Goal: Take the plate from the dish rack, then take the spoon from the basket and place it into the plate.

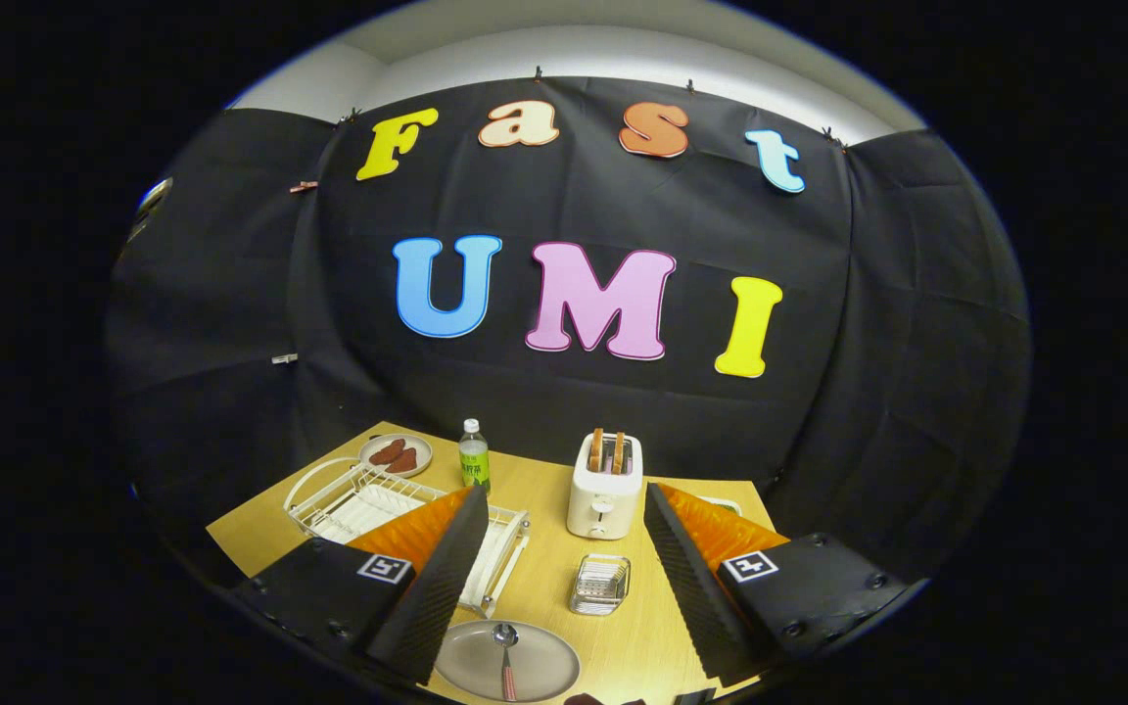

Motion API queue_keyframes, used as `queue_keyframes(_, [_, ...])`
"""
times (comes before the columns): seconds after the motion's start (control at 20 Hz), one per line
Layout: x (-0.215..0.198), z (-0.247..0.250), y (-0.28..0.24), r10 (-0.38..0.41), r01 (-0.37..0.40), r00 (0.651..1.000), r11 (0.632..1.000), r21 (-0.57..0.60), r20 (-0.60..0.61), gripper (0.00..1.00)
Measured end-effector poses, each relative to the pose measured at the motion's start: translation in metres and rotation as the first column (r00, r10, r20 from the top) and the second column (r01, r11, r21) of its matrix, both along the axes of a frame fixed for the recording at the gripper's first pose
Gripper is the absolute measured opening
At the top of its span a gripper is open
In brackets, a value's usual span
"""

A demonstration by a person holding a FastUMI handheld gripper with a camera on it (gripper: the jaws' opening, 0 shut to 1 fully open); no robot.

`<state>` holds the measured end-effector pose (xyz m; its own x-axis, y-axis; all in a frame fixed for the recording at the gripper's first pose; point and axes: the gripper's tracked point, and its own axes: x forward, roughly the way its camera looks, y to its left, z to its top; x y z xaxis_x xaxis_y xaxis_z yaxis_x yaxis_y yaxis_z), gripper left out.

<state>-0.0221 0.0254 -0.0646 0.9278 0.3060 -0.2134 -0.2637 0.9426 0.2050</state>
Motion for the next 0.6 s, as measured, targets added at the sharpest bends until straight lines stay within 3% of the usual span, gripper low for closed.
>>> queue_keyframes(0.6, [-0.0056, -0.0014, -0.0078, -0.011, 0.011, 1.0, 1.0, 0.003, -0.01, 0.99])
